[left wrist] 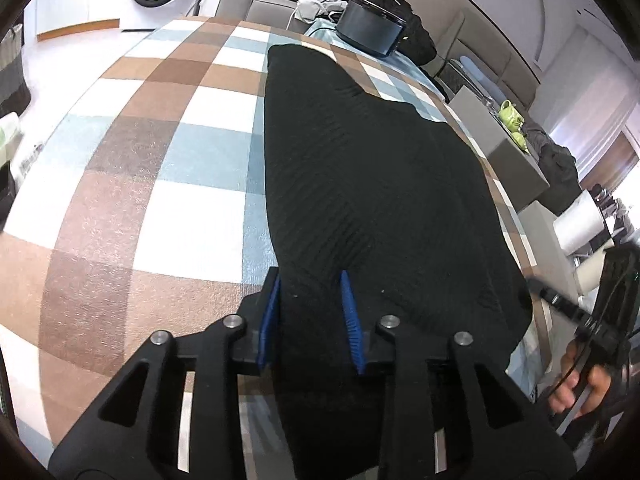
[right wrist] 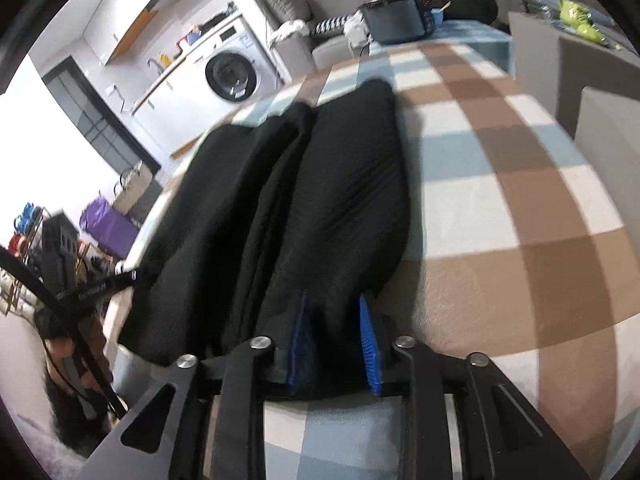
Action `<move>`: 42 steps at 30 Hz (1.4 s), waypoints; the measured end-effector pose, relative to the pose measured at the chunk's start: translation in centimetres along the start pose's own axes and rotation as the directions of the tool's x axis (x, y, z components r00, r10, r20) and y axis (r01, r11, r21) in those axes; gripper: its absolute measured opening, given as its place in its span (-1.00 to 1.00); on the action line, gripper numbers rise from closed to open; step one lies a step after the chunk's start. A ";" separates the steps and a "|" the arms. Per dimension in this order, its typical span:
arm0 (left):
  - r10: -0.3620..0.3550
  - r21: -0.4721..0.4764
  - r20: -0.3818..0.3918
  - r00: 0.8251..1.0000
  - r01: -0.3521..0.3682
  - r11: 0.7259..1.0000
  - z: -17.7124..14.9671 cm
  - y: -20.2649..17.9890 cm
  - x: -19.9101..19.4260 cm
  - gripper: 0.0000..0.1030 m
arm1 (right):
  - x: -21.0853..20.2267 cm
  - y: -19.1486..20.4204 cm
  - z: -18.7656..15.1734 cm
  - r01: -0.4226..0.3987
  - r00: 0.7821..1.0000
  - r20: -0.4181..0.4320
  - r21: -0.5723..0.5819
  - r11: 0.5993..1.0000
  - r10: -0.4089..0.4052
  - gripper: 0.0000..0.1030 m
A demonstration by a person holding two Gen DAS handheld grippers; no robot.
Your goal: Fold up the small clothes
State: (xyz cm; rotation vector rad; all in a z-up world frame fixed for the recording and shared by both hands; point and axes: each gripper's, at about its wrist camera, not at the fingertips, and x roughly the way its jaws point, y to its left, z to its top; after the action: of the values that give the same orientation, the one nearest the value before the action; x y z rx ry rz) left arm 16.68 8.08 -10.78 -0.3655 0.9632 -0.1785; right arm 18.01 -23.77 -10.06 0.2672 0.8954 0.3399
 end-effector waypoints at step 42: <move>-0.008 0.073 0.021 1.000 0.006 0.997 -0.9 -2.3 -1.5 0.25 | 4.8 2.2 5.2 -0.031 0.999 -0.012 0.029 0.999 0.031 -0.58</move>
State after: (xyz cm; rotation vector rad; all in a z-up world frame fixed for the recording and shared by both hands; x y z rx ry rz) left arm 15.16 6.24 -9.24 -0.3031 0.9315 -0.2152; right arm 24.52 -20.31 -9.59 0.3064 0.9096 0.3580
